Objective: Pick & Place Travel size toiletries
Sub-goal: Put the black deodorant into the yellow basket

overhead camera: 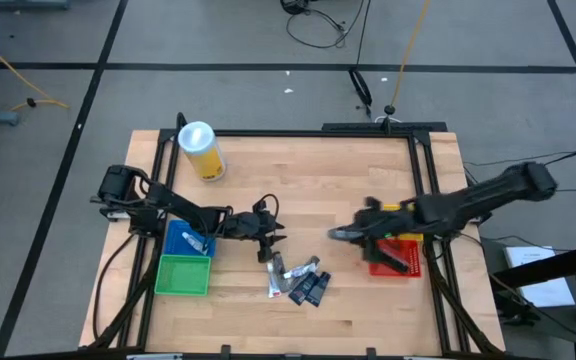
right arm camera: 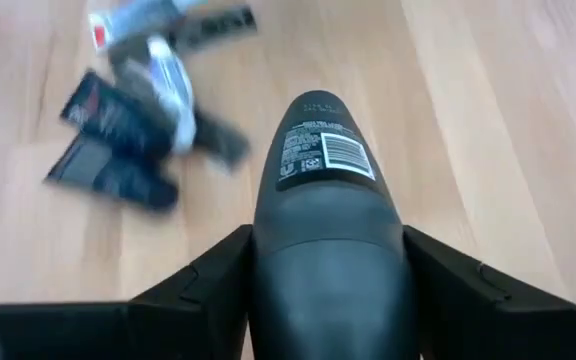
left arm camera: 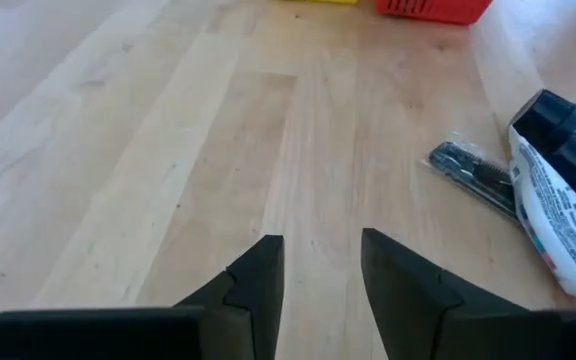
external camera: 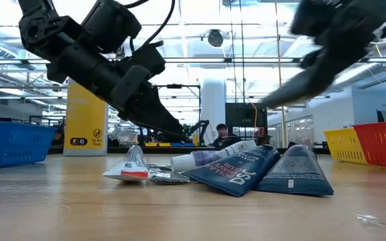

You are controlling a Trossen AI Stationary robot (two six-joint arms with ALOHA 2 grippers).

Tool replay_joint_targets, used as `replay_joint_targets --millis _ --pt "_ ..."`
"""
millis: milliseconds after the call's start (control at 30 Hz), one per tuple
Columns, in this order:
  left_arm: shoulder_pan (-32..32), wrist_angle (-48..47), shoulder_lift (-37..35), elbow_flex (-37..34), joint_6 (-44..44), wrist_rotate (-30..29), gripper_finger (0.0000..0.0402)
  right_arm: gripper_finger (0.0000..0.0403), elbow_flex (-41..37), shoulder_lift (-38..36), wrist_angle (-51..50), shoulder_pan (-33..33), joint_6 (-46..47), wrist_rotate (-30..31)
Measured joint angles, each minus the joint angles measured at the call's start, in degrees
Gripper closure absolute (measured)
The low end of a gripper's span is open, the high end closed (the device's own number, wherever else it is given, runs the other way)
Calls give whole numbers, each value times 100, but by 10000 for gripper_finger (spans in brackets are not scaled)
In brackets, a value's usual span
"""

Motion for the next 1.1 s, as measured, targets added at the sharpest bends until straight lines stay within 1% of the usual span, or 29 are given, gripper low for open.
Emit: replay_joint_targets --millis 100,167,300,400,467,600,767,967,1100 --pt "-1 33 0 0 0 1 269 204 317 -664 -1790 94 1051 -1" --pt "-1 45 0 0 0 1 268 204 441 -983 -2659 159 1721 -34" --pt "0 54 0 0 0 1 270 204 476 -1352 -3883 254 2770 -420" --pt "1 60 0 0 0 1 270 204 476 -1392 -4530 279 3218 -488" --pt "1 60 0 0 0 1 270 204 451 -1364 -4657 274 3264 -480" --pt "1 62 0 0 -1 1 270 203 218 -1339 -4316 261 2973 -481" --pt "1 69 0 0 -2 3 270 184 -161 -1240 -4039 95 2798 -480" --pt "1 78 0 0 -20 3 270 187 -291 -1186 -4020 -66 2613 -484" --pt "1 78 0 0 -15 3 270 160 -291 -1189 -4016 -180 2470 -473"
